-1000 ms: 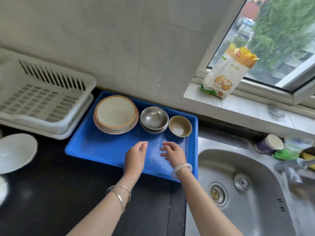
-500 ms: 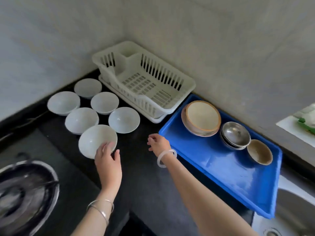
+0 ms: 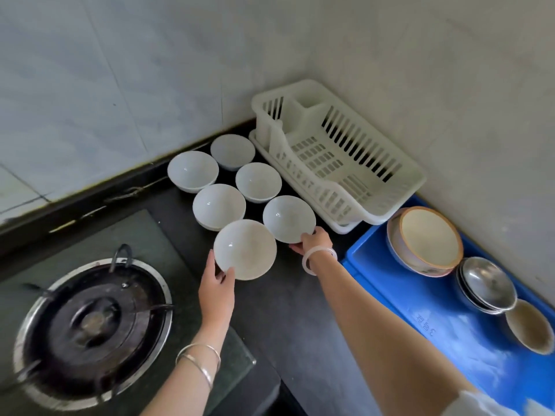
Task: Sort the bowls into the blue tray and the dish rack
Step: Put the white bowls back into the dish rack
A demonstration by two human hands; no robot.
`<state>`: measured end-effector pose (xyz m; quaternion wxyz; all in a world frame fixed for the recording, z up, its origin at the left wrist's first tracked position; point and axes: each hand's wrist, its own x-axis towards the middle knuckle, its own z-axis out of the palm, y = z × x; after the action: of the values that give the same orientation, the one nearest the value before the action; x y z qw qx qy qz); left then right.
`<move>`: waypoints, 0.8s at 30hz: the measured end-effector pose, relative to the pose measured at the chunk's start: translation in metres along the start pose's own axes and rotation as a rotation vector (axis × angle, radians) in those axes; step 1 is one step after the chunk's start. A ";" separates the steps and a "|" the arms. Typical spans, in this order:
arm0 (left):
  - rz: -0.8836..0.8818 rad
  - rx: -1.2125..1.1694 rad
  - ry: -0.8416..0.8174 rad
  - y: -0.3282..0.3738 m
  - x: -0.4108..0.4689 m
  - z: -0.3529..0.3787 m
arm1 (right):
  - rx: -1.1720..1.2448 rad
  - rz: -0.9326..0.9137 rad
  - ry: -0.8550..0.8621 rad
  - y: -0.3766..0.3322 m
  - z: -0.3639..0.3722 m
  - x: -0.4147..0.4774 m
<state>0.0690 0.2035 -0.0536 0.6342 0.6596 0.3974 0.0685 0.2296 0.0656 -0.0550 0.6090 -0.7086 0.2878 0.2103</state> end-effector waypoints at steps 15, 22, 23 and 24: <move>-0.043 -0.189 -0.059 -0.009 0.018 -0.008 | -0.280 -0.157 -0.113 -0.019 -0.002 -0.069; -0.136 -0.368 -0.038 -0.005 0.024 -0.011 | -0.627 -0.183 -0.071 -0.018 0.019 -0.075; -0.145 -0.366 -0.039 -0.005 0.026 -0.012 | -0.658 -0.187 -0.068 -0.018 0.020 -0.076; -0.151 -0.361 -0.041 -0.005 0.027 -0.012 | -0.686 -0.190 -0.068 -0.018 0.022 -0.077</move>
<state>0.0781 0.2286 -0.0669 0.7536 0.5048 0.4139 0.0773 0.1858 0.1007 0.0044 0.3614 -0.8881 0.1130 0.2607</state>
